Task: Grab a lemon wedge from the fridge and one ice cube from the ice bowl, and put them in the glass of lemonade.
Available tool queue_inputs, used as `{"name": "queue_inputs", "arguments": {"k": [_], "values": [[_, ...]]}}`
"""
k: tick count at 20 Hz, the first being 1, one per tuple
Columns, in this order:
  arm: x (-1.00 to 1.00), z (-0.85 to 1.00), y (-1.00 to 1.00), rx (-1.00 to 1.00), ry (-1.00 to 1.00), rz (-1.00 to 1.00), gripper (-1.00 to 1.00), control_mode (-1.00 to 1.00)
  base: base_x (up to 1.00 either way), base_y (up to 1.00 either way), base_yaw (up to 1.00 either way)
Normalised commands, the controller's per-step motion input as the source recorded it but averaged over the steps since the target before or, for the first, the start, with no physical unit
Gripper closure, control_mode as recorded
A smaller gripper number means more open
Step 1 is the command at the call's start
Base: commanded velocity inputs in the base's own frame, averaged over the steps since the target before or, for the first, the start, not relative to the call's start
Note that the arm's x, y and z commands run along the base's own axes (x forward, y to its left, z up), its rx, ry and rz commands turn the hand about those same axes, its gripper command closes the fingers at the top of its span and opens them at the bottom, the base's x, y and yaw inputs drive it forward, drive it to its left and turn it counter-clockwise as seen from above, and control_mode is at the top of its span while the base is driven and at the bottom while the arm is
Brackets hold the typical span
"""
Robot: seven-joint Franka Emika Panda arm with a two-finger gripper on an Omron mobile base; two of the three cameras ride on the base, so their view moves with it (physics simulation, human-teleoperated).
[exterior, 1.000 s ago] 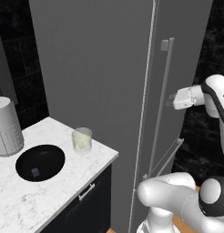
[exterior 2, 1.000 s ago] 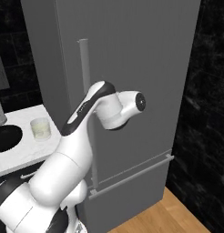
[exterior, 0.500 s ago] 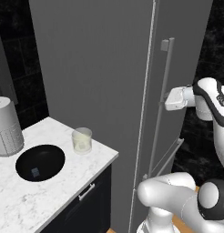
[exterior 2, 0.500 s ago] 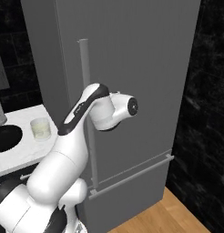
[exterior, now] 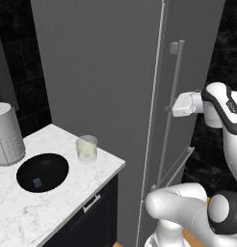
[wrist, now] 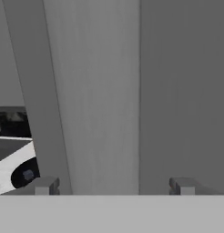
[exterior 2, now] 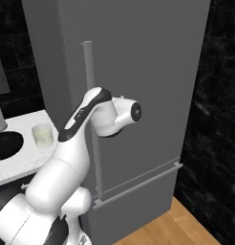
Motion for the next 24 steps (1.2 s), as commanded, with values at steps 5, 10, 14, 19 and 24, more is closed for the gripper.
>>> {"name": "queue_inputs", "arguments": {"k": [5, 10, 14, 19, 24], "values": [[0.00, 0.00, 0.08, 0.00, 0.01, 0.00, 1.00, -1.00, 0.00, 0.00, 0.00], [0.00, 0.00, -0.12, 0.00, 0.00, -0.01, 1.00, -1.00, 0.00, 0.00, 0.00], [0.00, 0.03, -0.71, 0.00, 0.01, -0.06, 1.00, -1.00, 0.00, 0.00, 0.00], [0.00, 0.26, -0.97, 0.00, 0.09, -0.10, 1.00, -1.00, 0.00, 0.00, 0.00], [-0.03, 0.11, -1.00, 0.01, 0.07, -0.13, 1.00, -1.00, 0.00, 0.00, 0.00]]}}
